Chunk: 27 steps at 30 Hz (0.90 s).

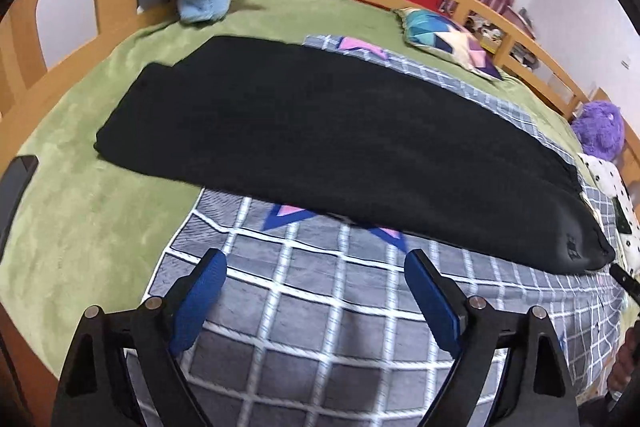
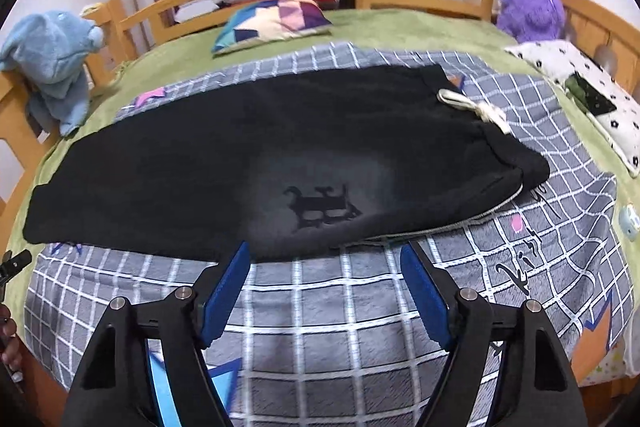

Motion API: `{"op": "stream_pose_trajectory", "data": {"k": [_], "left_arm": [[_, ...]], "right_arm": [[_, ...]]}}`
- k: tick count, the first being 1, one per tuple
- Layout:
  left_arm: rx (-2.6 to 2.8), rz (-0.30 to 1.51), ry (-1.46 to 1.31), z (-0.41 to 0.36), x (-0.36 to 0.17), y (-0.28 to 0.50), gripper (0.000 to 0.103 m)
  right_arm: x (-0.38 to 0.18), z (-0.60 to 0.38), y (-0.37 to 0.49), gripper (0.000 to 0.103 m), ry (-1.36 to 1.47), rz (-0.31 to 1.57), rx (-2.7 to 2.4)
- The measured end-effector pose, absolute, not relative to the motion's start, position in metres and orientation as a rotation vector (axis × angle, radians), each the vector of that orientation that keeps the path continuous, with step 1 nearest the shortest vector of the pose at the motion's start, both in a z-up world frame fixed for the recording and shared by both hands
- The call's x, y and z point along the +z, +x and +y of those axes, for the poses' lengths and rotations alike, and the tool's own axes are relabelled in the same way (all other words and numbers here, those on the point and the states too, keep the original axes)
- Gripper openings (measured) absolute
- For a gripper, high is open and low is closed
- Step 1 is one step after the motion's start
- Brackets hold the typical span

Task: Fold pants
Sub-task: 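Lower both tools to the pants' leg edge and close on the fabric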

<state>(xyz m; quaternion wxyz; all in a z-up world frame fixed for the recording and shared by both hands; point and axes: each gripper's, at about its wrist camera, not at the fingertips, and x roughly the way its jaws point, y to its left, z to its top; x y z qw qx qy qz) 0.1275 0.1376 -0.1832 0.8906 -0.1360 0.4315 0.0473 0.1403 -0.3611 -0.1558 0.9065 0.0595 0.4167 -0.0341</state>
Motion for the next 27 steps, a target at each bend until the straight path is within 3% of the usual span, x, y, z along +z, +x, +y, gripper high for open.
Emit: {"op": "stream_pose_trajectory", "data": {"k": [1,3,12,22,27], "left_arm": [[0.100,0.900,-0.307,0.145,-0.188,0.131,0.087],[0.098,0.901,-0.369,0.160,-0.196,0.136,0.073],[0.039,0.854,-0.666,0.209,-0.236,0.154,0.072],[0.055,0.798,-0.721,0.221,-0.245,0.181,0.067],[0.121,0.807,-0.798,0.235,-0.250,0.194,0.044]], "right_arm": [[-0.159,-0.365,0.142,0.077,0.127,0.862,-0.074],[-0.169,-0.376,0.146,0.077,0.143,0.860,-0.089],[-0.213,-0.441,0.160,0.077,0.435,0.922,-0.108],[-0.241,-0.469,0.191,0.076,0.730,0.879,-0.096],[-0.245,-0.464,0.211,0.073,0.671,0.905,-0.128]]}}
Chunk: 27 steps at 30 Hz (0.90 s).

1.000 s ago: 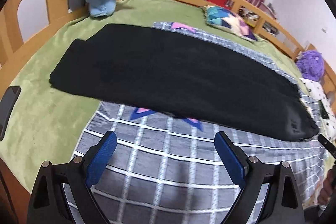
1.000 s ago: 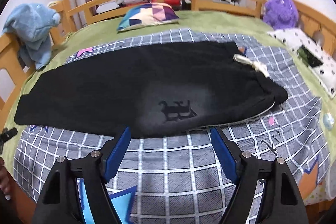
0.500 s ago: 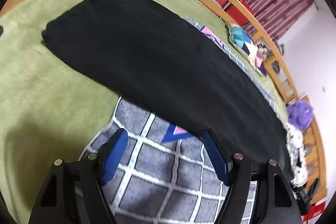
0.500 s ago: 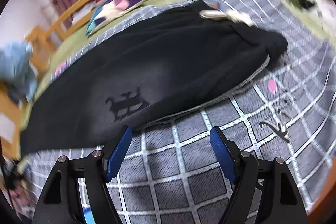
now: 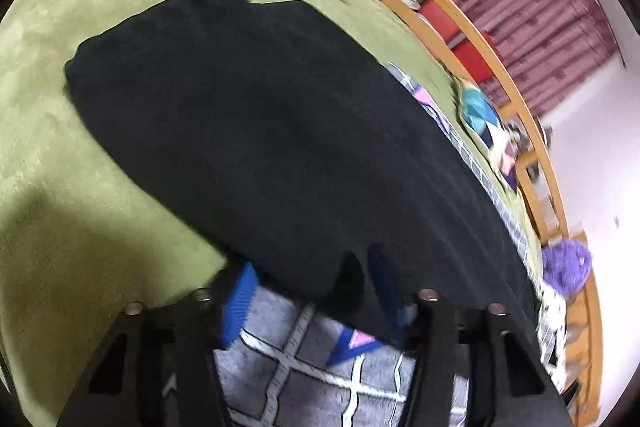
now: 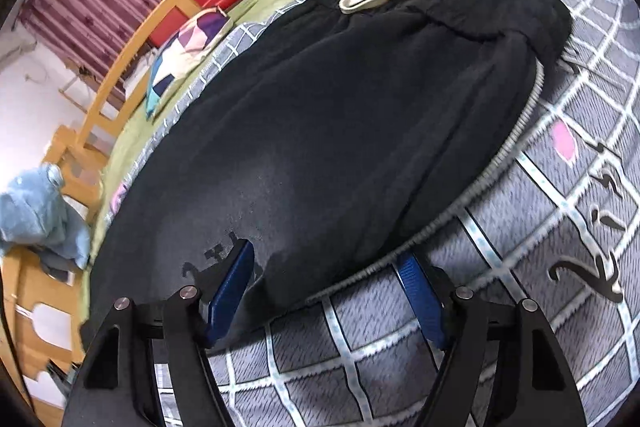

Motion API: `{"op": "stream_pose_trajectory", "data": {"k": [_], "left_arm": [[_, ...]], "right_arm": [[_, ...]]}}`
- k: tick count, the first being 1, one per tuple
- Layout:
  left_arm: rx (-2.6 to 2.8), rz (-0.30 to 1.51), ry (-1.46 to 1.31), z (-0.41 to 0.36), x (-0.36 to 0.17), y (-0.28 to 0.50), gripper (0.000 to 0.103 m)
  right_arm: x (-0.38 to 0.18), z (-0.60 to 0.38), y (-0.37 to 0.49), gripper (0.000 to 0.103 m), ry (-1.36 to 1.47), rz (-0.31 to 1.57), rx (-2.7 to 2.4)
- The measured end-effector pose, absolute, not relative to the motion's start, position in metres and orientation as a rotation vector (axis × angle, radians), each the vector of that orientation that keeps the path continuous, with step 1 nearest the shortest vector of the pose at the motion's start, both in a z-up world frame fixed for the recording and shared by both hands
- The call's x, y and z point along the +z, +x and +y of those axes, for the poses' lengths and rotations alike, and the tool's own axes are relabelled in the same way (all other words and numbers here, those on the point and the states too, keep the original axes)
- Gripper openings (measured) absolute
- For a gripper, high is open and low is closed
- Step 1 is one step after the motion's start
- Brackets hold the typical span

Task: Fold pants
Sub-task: 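Lower both tools to the pants' leg edge and close on the fabric, then lift the gripped leg edge with both tools and fold it over the other leg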

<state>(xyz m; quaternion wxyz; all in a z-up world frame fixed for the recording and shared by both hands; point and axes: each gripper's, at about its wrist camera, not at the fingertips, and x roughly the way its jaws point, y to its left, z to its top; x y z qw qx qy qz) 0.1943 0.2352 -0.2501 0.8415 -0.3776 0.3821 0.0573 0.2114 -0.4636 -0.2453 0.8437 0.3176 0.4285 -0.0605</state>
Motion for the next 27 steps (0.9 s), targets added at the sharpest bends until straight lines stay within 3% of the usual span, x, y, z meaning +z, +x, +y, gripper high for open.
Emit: {"op": "stream_pose_trajectory", "data": {"k": [1,3,6,8,20,27], "left_arm": [[0.128,0.804,-0.816,0.239,-0.251,0.194,0.040],[0.155,0.828,-0.824,0.245,-0.253,0.198,0.017],[0.131,0.841,-0.829,0.254,-0.248,0.196,0.010],[0.110,0.812,-0.798,0.255,-0.232,0.193,0.009],[0.064,0.683,-0.546,0.238,-0.126,0.255,0.009],[0.138,0.663,-0.457,0.225,-0.119,0.347,0.009]], "right_arm": [[-0.244,-0.460,0.214,0.070,0.644,0.906,-0.142],[-0.244,-0.453,0.221,0.042,0.588,0.916,-0.161],[-0.239,-0.447,0.225,0.023,0.537,0.925,-0.152],[-0.231,-0.445,0.225,0.019,0.527,0.924,-0.142],[-0.135,-0.447,0.268,0.016,0.443,0.786,0.008],[-0.115,-0.453,0.370,0.016,0.412,0.778,0.023]]}}
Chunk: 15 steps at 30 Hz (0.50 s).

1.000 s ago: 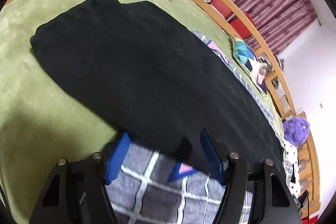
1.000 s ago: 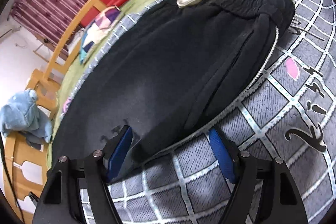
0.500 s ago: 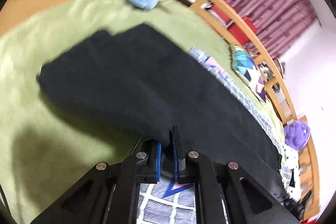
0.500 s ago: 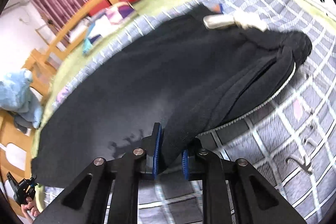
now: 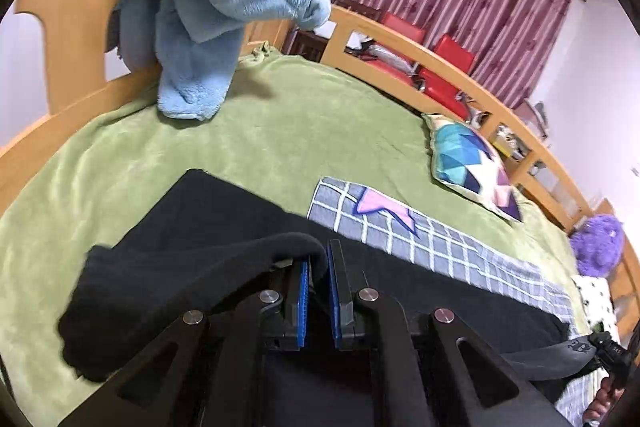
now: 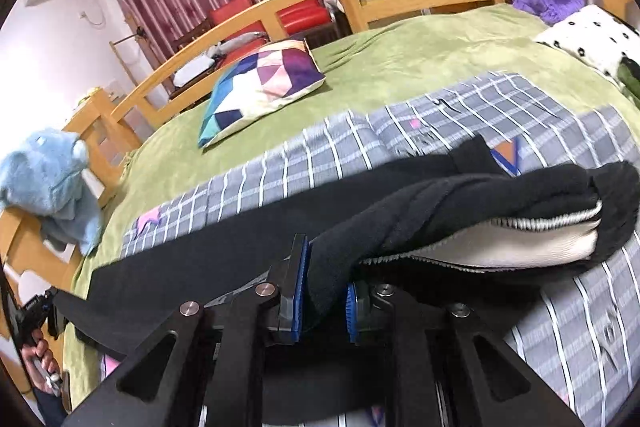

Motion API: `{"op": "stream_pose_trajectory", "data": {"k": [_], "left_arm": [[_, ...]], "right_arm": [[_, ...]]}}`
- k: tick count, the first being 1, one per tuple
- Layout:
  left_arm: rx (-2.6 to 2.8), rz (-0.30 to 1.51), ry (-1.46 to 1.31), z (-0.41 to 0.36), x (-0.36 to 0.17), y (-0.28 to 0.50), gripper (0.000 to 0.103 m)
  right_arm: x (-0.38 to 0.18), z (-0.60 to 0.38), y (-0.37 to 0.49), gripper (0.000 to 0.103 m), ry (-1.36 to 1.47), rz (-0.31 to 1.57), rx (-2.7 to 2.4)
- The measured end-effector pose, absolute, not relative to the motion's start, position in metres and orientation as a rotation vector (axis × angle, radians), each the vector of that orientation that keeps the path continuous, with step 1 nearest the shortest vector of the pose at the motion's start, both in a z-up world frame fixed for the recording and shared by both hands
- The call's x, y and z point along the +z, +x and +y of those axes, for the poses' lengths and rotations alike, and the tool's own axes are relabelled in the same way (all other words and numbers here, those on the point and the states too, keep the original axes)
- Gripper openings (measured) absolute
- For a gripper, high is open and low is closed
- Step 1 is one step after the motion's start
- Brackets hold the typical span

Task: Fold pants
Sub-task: 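Lift the gripped leg edge with both tools and fold it over the other leg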

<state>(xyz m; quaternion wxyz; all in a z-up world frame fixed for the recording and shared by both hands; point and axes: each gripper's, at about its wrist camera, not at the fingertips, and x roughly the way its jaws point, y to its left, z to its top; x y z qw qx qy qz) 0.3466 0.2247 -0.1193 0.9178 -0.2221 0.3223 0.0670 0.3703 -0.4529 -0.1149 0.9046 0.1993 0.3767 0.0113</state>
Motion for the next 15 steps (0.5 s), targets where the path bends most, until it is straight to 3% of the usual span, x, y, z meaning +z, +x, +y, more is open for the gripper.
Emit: {"op": "stream_pose_trajectory", "data": {"k": [4,5,7,9,10,15], "left_arm": [[0.183,0.739,-0.434,0.220,-0.151,0.407,0.013],[0.204,0.764,-0.430,0.218,-0.157,0.413,0.020],[0.235,0.777,-0.422,0.213,-0.161,0.416,0.031],[0.208,0.724,-0.400,0.206,-0.154,0.407,0.062],[0.203,0.700,-0.386,0.204,-0.151,0.399,0.068],[0.167,0.731,-0.372,0.203,-0.150,0.359,0.071]], "right_arm": [[-0.146,-0.453,0.446,0.023,0.458,0.864,-0.021],[-0.158,-0.453,0.462,0.030,0.477,0.902,-0.032],[-0.177,-0.451,0.480,0.034,0.510,0.954,-0.050],[-0.180,-0.446,0.475,0.046,0.507,0.922,-0.048],[-0.180,-0.443,0.468,0.047,0.494,0.905,-0.031],[-0.168,-0.436,0.414,0.057,0.373,0.855,0.011]]}}
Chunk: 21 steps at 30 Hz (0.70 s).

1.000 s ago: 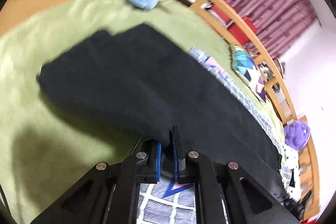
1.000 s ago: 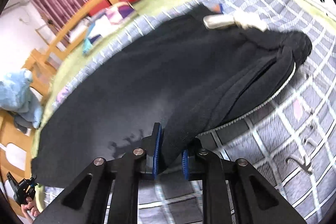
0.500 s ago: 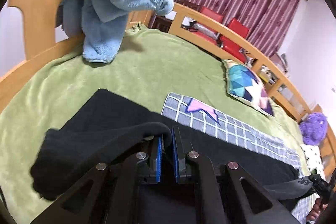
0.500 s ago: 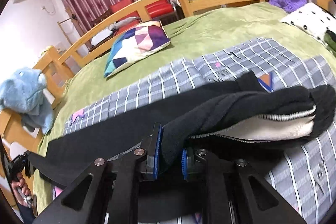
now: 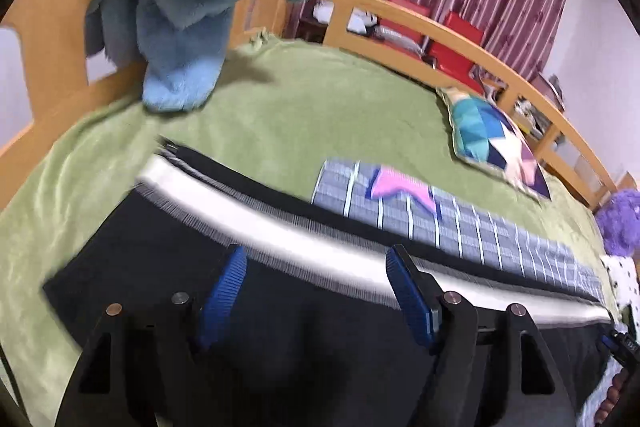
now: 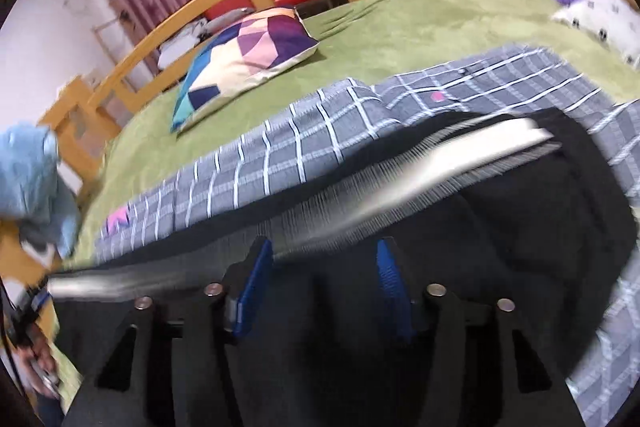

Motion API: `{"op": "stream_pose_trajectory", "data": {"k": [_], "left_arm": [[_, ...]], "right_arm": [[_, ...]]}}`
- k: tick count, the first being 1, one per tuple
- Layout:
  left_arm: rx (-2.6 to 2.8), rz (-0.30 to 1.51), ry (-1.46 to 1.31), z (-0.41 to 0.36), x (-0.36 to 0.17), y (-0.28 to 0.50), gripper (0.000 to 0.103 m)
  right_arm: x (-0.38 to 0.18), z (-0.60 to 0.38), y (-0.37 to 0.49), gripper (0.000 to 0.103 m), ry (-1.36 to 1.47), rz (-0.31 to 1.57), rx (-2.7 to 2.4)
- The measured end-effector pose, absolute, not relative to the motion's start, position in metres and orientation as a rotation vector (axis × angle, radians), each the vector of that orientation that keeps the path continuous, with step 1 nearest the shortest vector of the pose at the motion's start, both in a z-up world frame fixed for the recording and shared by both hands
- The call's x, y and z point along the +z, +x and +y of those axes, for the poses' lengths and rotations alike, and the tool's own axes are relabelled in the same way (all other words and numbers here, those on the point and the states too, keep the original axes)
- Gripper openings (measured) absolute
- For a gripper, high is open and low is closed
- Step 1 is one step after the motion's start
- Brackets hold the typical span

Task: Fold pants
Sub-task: 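Lift the gripped leg edge with both tools and fold it over the other leg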

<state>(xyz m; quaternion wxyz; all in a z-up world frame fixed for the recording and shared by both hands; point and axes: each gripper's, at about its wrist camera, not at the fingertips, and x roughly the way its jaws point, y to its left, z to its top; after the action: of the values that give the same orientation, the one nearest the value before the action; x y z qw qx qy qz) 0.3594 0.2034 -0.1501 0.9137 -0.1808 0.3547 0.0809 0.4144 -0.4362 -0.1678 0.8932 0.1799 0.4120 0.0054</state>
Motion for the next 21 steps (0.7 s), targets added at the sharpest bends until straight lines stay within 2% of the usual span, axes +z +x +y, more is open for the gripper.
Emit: {"op": "stream_pose_trajectory", "data": {"k": [7,10,13,21], "left_arm": [[0.114,0.830,-0.514,0.218,-0.189,0.265,0.071],[0.045,0.855,-0.651,0.220,-0.214,0.240,0.071],[-0.038,0.875,-0.771,0.213,-0.241,0.238,0.070],[-0.028,0.761,-0.870,0.219,-0.256,0.282,0.069]], "right_arm": [[-0.188,-0.459,0.323,0.061,0.327,0.912,-0.051],[-0.209,-0.476,0.293,0.061,0.412,0.939,-0.055],[-0.230,-0.492,0.281,0.061,0.522,0.956,-0.047],[-0.248,-0.513,0.314,0.063,0.631,0.875,-0.011]]}}
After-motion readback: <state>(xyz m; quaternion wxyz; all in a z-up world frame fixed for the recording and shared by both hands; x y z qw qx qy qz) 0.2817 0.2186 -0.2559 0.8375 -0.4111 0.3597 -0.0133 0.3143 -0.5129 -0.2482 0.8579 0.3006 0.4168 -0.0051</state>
